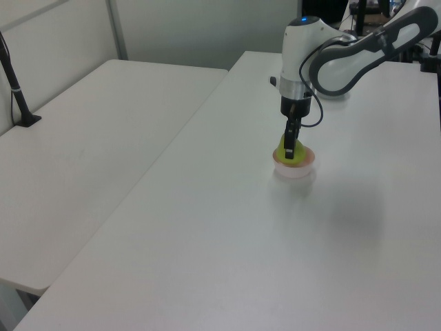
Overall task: Place the pear in the bowl
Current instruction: 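Lower the pear into the pink bowl and open the gripper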
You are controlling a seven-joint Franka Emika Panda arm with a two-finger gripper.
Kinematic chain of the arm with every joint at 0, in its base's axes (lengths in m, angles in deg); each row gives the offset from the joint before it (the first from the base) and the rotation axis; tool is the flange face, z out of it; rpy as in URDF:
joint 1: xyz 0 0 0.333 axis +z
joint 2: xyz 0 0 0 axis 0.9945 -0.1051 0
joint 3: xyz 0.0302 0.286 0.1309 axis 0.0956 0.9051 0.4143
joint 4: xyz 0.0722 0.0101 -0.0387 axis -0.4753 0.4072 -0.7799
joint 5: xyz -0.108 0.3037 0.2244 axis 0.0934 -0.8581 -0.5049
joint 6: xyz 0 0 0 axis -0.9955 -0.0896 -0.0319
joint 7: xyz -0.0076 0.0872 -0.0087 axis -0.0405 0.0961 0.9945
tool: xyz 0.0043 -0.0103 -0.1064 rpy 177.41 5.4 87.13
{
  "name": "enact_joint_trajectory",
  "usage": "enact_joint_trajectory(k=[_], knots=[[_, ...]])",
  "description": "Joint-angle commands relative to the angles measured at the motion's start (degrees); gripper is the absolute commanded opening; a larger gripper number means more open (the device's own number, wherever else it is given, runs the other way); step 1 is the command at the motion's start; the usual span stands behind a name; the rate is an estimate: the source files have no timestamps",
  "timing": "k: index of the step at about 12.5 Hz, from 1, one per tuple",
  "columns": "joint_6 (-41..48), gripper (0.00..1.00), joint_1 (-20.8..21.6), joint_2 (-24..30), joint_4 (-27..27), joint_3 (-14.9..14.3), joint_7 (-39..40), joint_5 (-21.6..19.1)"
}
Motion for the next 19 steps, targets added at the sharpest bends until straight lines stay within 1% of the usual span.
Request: enact_joint_trajectory(k=[1,2,3,4,5,6,7,10,14,17,19], knots=[[-1.67,0.32,0.61,-0.10,1.09,-0.41,-1.27,0.07],[-1.41,0.64,0.26,-0.11,1.09,-0.41,-1.61,-0.02],[-1.40,0.71,0.26,-0.11,1.00,-0.41,-2.23,-0.02],[-1.40,0.80,0.17,-0.11,1.00,-0.41,-3.02,0.07],[-1.32,0.85,0.17,-0.02,1.00,-0.41,-3.28,0.07],[-1.14,0.94,0.17,0.16,1.00,-0.41,-3.29,0.07],[-0.70,1.00,0.17,0.42,0.74,-0.41,-3.37,0.07],[2.19,1.00,-0.35,2.70,0.03,-0.50,-3.38,-0.02],[14.48,1.00,-1.76,5.86,-6.11,-1.11,-3.38,0.07],[18.80,1.00,-3.95,10.60,-6.56,-1.20,-3.38,0.07],[22.40,1.00,-5.10,13.94,-6.56,-2.08,-3.46,-0.02]])
